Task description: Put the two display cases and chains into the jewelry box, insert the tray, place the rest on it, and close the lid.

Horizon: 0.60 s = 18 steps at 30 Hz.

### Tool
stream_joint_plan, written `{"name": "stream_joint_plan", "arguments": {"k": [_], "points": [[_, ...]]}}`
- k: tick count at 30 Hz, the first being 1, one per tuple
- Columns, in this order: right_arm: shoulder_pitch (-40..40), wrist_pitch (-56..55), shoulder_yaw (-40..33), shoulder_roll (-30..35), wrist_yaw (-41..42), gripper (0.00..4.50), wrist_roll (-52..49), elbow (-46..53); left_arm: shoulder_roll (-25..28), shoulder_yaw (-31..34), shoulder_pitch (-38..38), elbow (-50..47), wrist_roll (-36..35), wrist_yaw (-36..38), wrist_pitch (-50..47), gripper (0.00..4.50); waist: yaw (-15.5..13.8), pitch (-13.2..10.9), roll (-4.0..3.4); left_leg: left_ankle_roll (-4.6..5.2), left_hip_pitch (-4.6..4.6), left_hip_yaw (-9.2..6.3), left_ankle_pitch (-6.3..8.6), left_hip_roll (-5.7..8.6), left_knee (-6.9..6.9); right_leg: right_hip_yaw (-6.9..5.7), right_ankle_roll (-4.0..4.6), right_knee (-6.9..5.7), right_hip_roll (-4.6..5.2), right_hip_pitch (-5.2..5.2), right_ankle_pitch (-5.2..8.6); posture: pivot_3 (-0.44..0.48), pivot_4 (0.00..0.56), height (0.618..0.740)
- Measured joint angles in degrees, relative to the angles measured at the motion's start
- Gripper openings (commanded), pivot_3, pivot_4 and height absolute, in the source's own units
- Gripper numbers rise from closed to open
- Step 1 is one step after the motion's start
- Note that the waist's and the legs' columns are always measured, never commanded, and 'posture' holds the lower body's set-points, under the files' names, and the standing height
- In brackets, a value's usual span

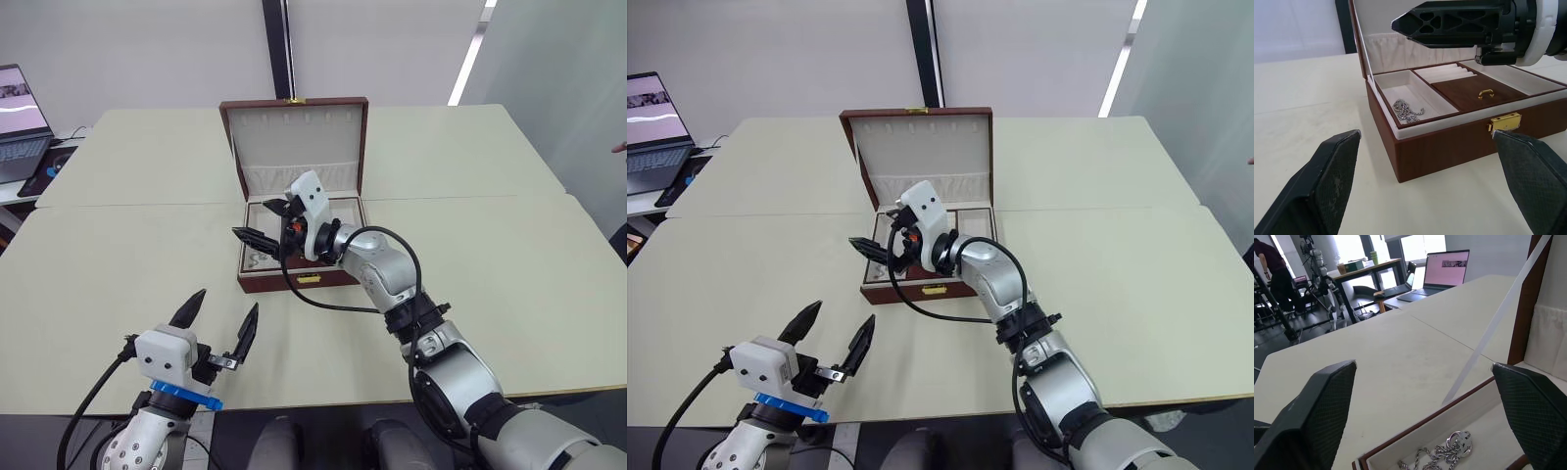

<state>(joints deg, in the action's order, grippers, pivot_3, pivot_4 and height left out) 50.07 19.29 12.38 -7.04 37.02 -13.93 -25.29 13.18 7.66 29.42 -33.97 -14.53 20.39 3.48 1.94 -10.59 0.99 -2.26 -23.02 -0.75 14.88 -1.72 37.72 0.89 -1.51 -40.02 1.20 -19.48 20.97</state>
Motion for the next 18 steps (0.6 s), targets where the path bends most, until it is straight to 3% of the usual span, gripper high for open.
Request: {"name": "stream_joint_plan", "arguments": {"k": [10, 13, 18], "points": [[-1.83, -1.52, -0.09, 3.97, 1.11, 4.47, 1.11, 0.46, 1.35, 0.05, -2.6, 0.0, -0.87, 0.5, -2.07, 4.5, -0.03, 0.0, 0.0, 0.0, -0.02, 0.0, 0.0, 0.01, 0.0, 0.0, 0.0, 0.0, 0.0, -0.02, 0.0, 0.0, 0.15, 0.74], [-2.88, -2.71, -0.78, 8.62, 4.05, 4.47, 0.96, 4.1, 4.05, 1.85, -4.36, 0.23, -2.56, 1.11, -5.38, 4.5, -0.18, 0.0, 0.0, 0.0, -0.06, -0.04, 0.0, 0.0, 0.0, -0.06, 0.0, 0.0, 0.0, -0.04, 0.0, 0.0, 0.15, 0.74], [-9.09, -2.44, -3.97, 20.71, 10.83, 4.47, -1.02, 11.82, 12.14, 10.22, -6.87, 2.45, -9.5, 3.08, -15.51, 4.5, -0.34, -0.01, 0.03, 0.0, -0.05, -0.06, 0.0, 0.03, 0.0, -0.07, 0.0, 0.05, 0.02, 0.02, 0.0, 0.0, 0.15, 0.74]]}}
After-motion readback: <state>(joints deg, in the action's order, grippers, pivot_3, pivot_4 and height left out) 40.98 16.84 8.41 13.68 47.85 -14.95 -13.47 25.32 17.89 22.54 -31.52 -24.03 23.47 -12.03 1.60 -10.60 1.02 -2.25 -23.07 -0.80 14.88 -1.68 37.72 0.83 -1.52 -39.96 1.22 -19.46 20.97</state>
